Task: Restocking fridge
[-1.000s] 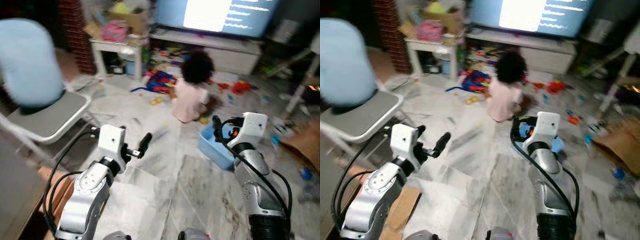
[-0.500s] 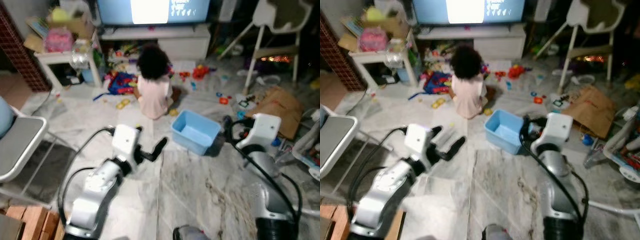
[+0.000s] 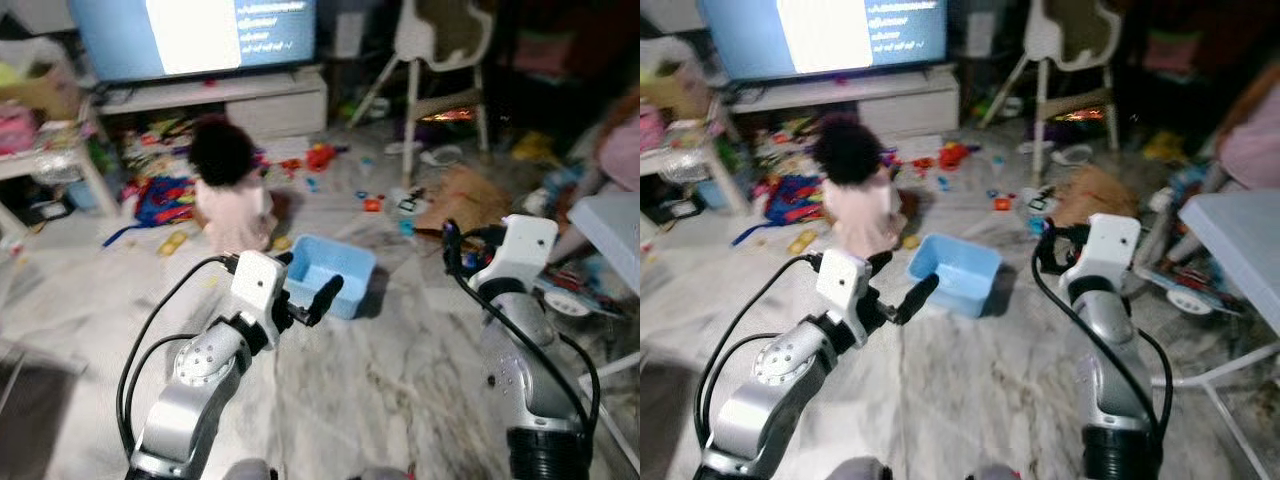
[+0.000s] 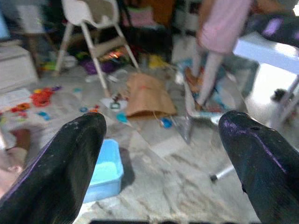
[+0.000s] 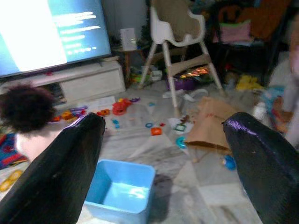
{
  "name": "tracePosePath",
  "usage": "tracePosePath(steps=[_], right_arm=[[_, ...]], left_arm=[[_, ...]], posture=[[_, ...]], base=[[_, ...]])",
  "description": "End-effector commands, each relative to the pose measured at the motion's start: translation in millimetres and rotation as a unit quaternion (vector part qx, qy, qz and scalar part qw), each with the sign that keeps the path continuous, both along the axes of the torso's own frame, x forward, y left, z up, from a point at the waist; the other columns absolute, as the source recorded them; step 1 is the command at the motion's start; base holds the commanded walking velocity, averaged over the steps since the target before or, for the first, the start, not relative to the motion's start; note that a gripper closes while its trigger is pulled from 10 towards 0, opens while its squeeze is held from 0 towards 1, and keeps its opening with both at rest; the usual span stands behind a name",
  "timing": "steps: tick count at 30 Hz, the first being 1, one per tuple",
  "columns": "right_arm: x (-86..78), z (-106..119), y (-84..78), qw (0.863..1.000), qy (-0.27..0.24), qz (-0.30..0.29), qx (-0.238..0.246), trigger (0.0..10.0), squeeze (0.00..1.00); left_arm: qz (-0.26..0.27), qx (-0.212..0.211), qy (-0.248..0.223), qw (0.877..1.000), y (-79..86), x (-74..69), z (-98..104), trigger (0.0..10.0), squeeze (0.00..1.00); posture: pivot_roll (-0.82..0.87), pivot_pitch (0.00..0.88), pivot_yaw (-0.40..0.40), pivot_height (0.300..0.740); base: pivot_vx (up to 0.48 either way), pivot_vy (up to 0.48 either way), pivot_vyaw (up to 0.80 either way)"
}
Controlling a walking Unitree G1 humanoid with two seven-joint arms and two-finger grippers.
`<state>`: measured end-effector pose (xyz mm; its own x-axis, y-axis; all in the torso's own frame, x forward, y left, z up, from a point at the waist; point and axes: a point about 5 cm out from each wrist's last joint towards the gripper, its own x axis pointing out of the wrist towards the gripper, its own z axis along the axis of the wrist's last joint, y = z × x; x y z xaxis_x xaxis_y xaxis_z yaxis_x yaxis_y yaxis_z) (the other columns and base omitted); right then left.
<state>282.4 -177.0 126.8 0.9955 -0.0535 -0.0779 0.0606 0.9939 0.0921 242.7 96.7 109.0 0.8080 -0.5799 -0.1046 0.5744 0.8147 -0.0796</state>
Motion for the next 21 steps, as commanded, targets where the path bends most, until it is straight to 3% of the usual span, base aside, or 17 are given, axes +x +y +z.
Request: tracePosePath(steps=[1, 21], right_arm=[[0.7, 3.9, -8.1, 1.000, -0.004, -0.011, -0.009, 10.0, 0.00], [4.2, 5.4, -4.9, 1.000, -0.010, -0.009, -0.015, 10.0, 0.00]], left_arm=[[-0.011, -0.007, -0.010, 1.000, -7.1, 0.6, 4.7, 10.0, 0.00], [-0.013, -0.007, -0.010, 1.000, -8.0, 0.3, 4.8, 10.0, 0.00]], posture=[[-0.04, 0.000, 0.008, 0.740], [-0.03, 0.000, 0.008, 0.740]], base=[[0.311, 0.000, -0.80], [0.343, 0.000, -0.80]])
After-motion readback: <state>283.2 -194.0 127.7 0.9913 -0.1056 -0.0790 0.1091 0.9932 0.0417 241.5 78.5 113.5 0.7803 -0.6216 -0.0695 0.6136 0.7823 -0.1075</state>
